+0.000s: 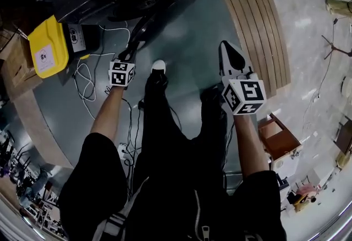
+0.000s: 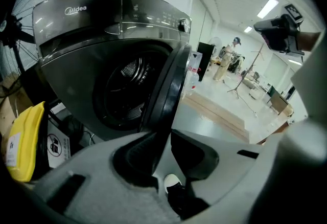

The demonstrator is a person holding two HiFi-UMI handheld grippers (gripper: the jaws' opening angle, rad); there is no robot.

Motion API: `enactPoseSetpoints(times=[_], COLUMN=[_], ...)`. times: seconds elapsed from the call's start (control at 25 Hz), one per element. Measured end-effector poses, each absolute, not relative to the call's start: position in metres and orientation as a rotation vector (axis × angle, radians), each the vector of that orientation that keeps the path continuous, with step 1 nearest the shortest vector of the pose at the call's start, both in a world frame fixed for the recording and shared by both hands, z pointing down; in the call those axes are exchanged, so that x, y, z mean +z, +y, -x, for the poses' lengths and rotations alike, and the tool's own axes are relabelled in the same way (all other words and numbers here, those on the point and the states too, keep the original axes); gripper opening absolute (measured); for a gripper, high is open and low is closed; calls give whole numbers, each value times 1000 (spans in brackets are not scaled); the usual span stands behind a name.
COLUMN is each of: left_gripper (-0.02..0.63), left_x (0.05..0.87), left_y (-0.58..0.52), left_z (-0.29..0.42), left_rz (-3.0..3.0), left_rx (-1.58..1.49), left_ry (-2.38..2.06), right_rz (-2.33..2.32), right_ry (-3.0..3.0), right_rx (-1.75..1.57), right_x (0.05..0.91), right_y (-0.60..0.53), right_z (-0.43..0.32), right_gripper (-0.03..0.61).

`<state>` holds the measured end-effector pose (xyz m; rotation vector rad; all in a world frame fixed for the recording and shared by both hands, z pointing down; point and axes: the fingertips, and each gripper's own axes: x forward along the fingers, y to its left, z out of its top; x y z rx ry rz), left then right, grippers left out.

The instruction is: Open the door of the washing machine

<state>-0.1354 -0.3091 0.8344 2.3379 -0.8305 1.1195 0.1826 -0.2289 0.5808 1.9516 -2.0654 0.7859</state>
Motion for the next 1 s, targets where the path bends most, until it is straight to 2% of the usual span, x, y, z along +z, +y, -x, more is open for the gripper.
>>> enactPoseSetpoints(times=[0.4, 1.0], left_gripper=[77, 71], left_x=[839, 843], left_y=[-217, -107], left_z=[83, -50], left_rz=[-2266, -2207], left_rx=[1093, 988], left_ry=[-818, -798], right_rz=[-2013, -2315], right_ry=[-2046, -1765], right_rx=[799, 839], right_x=[595, 608], right_y=[-181, -47], right_z=[-254, -375], right_gripper=[3, 3])
